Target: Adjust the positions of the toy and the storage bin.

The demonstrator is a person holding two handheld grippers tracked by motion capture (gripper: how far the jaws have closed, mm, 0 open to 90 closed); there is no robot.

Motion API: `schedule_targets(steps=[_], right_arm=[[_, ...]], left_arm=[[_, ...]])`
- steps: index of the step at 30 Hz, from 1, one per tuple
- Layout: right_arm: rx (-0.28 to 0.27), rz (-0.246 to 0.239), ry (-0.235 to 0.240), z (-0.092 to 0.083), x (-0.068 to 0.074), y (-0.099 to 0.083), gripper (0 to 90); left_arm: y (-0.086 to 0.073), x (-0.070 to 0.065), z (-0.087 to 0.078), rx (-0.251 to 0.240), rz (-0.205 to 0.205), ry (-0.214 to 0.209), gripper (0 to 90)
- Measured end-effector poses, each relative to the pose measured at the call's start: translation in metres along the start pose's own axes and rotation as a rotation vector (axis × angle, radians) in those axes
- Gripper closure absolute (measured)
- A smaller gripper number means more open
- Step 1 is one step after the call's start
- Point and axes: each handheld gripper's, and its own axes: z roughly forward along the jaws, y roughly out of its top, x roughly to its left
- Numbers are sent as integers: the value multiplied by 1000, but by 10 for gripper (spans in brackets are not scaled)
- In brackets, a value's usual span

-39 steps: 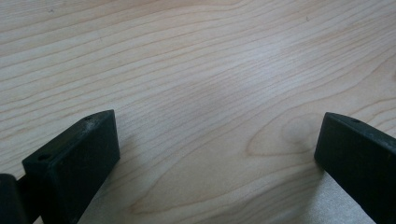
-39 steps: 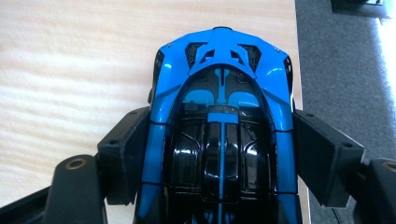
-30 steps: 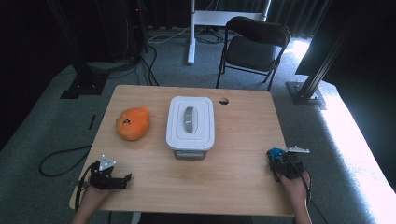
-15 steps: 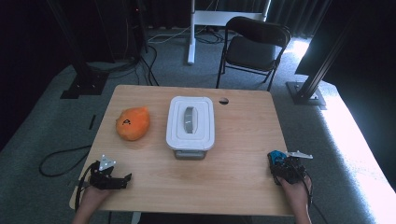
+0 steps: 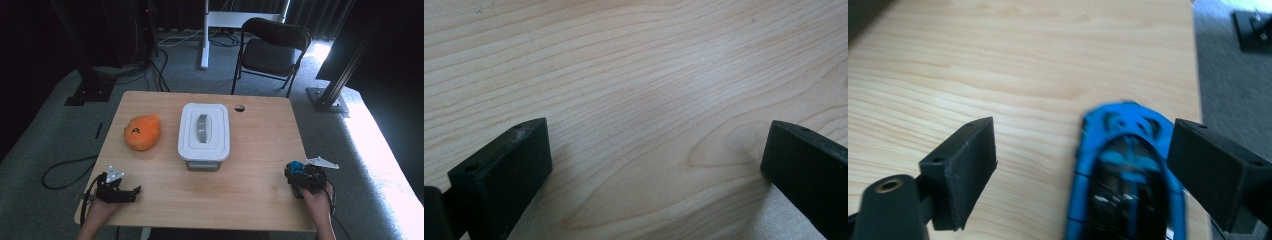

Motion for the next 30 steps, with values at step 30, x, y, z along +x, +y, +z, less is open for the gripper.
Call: schedule_targets(steps=[30], right_arm=[[-63,-126,191,24,61,-21,130]], left_arm=[[-1,-1,-1,4,10,-7,4]])
